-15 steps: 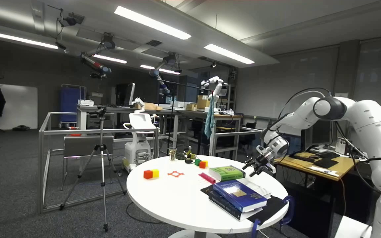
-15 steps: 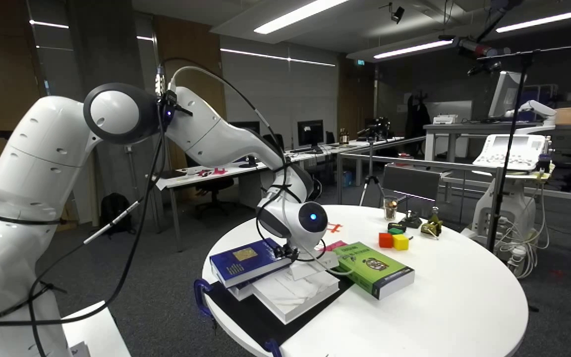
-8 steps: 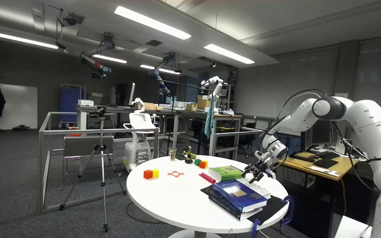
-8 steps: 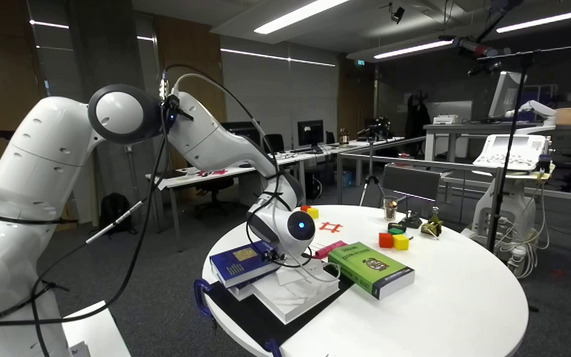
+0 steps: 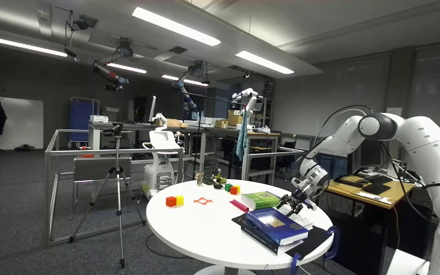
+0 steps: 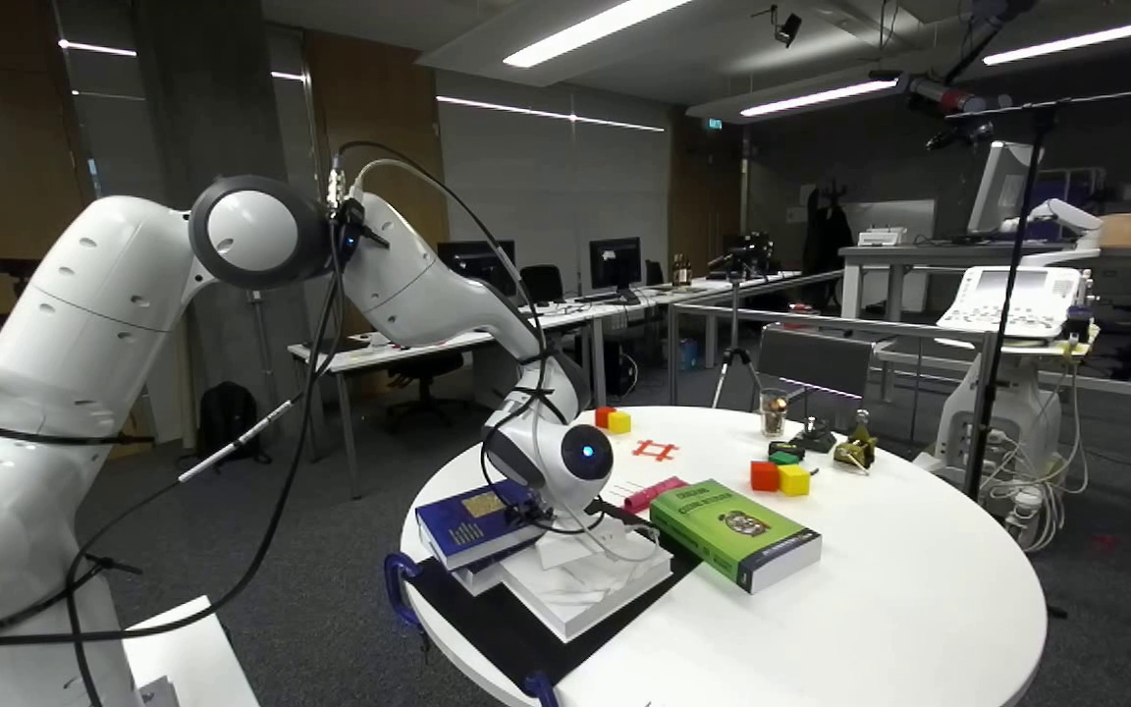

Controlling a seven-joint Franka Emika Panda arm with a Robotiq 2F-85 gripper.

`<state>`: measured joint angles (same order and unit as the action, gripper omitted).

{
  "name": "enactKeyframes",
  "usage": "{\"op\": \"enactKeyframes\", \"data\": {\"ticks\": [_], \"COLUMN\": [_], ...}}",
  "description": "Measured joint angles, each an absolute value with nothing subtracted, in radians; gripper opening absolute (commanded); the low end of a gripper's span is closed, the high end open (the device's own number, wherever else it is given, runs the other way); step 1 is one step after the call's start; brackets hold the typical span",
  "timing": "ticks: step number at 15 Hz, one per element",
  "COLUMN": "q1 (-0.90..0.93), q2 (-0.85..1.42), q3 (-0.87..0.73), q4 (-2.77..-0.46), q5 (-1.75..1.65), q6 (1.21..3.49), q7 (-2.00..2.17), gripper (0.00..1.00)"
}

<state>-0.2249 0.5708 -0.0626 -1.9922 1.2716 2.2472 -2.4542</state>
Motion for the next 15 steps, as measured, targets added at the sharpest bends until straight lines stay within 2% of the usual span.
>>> {"op": "enactKeyframes", "data": {"ticks": [15], "q1": [-0.224], "q2": [0.57], "q3": [-0.085], "q4": [-1.993], "q5": [1.27], "q6": [2.298], "q7": [-2.469], "gripper": [1.0]}}
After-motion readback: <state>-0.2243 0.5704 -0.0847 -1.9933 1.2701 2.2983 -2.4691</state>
